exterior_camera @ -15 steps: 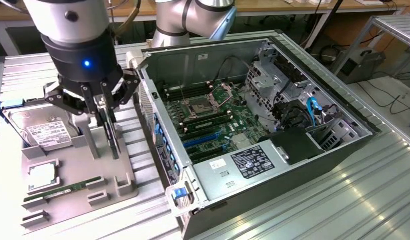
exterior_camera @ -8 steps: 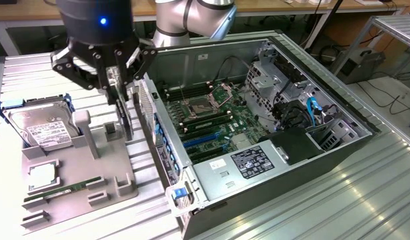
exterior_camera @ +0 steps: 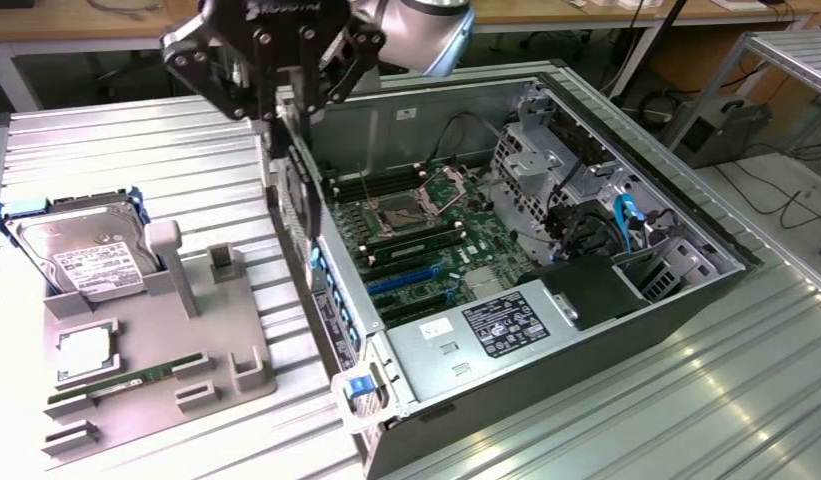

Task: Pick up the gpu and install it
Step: 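Pick up the gpu and move the gpu toward the slot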

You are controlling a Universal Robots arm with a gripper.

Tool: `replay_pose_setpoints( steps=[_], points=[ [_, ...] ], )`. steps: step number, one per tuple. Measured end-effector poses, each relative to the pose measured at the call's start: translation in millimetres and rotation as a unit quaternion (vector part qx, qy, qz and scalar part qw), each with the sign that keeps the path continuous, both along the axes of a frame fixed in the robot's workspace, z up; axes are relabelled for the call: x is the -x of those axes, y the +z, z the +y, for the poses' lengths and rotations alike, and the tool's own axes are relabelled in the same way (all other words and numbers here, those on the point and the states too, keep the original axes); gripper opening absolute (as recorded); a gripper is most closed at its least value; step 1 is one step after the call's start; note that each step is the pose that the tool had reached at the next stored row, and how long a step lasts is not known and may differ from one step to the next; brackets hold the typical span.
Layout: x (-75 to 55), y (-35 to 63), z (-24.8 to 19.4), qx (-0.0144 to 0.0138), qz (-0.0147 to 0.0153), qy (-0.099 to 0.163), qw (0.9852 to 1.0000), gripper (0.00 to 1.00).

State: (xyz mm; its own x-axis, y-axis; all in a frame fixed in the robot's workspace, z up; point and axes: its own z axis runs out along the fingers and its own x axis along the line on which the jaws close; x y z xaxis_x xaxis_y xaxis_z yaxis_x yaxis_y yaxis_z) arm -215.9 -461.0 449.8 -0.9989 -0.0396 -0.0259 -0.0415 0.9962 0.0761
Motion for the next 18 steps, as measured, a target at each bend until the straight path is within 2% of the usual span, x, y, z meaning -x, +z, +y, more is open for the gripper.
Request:
replay_pose_setpoints(
  steps=[3, 10, 13, 18],
  points=[
    [-20.0, 7.7, -0.8, -0.0026, 0.0007, 0.0, 1.0, 0.26],
    [-62.6, 7.5, -0.8, -0.0032, 0.0029, 0.0, 1.0, 0.26],
    [-85.4, 0.4, -0.6, -0.0024, 0.0046, 0.0, 1.0, 0.26],
    [-111.6, -10.0, -0.1, 0.0, 0.0053, 0.0, 1.0, 0.26]
  ],
)
